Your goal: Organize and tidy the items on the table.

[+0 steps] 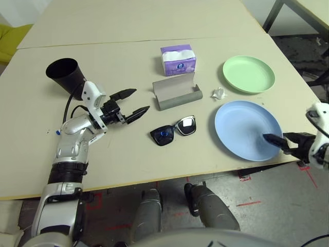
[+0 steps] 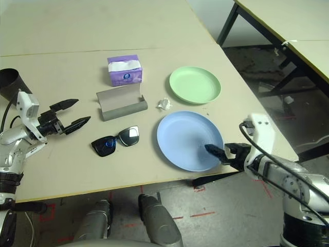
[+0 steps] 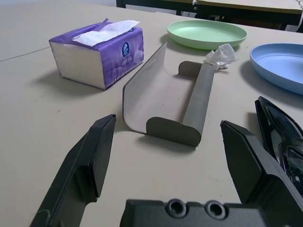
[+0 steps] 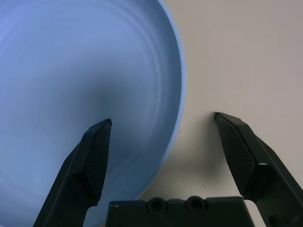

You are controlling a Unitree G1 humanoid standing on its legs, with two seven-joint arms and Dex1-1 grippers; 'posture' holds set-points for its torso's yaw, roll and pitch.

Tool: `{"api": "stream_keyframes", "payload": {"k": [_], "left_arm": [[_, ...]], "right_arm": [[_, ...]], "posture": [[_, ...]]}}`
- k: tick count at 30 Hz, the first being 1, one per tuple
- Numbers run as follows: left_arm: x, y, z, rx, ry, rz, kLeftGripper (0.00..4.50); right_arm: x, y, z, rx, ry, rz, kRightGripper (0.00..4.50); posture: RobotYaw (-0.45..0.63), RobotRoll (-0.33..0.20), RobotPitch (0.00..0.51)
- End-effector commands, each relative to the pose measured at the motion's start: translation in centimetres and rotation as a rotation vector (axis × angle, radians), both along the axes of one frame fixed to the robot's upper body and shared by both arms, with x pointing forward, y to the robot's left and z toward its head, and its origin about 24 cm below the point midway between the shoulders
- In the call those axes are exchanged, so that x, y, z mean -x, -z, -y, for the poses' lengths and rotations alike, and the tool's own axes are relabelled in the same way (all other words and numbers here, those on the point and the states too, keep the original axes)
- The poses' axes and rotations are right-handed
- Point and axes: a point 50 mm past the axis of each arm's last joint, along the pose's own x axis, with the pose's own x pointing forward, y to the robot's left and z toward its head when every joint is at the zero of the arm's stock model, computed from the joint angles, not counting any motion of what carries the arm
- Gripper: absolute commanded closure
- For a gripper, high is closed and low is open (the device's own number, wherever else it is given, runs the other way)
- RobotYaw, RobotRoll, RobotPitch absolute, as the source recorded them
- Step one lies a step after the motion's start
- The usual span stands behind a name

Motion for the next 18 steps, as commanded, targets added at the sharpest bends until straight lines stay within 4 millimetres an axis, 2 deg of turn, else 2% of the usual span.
{"api": "stream_keyframes", "payload": {"k": [1,2,5,9,15,16,18], "left_arm": [[0.3,0.0,-0.2,-0.012,-0.008,0.008,0.0],[0.3,-0.1,-0.2,-0.012,-0.009,0.01,0.0],[0.2,-0.2,-0.2,-0.011,-0.014,0.016,0.0],[0.0,-0.3,-0.1,-0.006,-0.022,0.022,0.0],[0.1,-0.1,-0.1,0.002,-0.028,0.018,0.0],[0.2,0.1,-0.2,0.002,-0.028,0.014,0.0],[0.4,0.2,-0.3,-0.005,-0.023,0.005,0.0]], "right_arm": [[0.7,1.7,0.1,-0.005,0.012,-0.104,0.05],[0.6,1.7,0.1,-0.008,0.014,-0.105,0.05],[0.5,1.6,-0.1,-0.014,0.01,-0.106,0.65],[0.3,1.4,-0.4,-0.02,0.004,-0.096,2.18],[-1.0,-0.2,0.4,0.012,0.053,0.003,4.31],[-1.5,-0.8,0.6,0.008,0.064,0.042,4.47],[-2.7,-2.4,0.7,-0.025,0.089,0.139,4.47]], "posture": [[-0.16,0.0,0.197],[-0.16,0.0,0.197],[-0.16,0.0,0.196],[-0.15,0.0,0.196],[-0.15,0.0,0.196],[-0.15,0.0,0.196],[-0.15,0.0,0.197]]}}
